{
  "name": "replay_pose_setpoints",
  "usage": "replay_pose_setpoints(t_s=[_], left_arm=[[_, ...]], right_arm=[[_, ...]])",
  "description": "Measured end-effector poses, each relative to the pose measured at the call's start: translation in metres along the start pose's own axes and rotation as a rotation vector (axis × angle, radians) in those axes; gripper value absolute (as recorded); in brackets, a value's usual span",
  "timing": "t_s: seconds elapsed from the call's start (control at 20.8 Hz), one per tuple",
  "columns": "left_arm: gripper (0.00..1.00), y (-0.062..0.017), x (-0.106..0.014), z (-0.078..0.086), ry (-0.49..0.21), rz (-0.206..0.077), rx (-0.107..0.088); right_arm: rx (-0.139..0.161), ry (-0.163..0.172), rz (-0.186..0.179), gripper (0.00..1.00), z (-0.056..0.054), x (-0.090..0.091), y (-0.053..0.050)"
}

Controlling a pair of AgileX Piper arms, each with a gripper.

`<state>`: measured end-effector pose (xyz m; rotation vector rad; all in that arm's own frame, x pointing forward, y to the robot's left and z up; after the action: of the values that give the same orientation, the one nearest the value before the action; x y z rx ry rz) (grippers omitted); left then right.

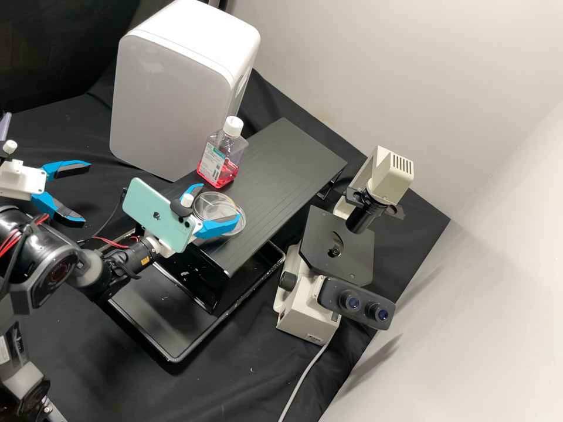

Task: Place the lid on the petri dish

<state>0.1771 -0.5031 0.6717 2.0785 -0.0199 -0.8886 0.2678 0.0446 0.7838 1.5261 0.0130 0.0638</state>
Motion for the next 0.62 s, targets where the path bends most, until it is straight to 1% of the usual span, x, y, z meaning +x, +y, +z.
replay_pose_setpoints(t_s=[0.19, 0.29, 0.34, 0.43, 0.62], left_arm=[[1.00, 0.0000, 0.0000, 0.0000, 0.000, 0.000, 0.000], [1.00, 0.0000, 0.0000, 0.0000, 0.000, 0.000, 0.000], [1.00, 0.0000, 0.0000, 0.0000, 0.000, 0.000, 0.000], [1.00, 0.0000, 0.0000, 0.0000, 0.000, 0.000, 0.000], [1.00, 0.0000, 0.0000, 0.0000, 0.000, 0.000, 0.000]], right_arm=[[-0.005, -0.005, 0.013, 0.00, 0.0026, 0.0035, 0.0049], [0.001, -0.012, 0.017, 0.00, 0.0045, 0.0058, 0.0057], [0.009, -0.022, 0.013, 0.00, 0.0065, 0.0063, 0.0052], [0.016, -0.023, 0.012, 0.00, 0.0066, 0.0067, 0.0049], [0.016, -0.021, 0.014, 0.00, 0.0061, 0.0074, 0.0054]])
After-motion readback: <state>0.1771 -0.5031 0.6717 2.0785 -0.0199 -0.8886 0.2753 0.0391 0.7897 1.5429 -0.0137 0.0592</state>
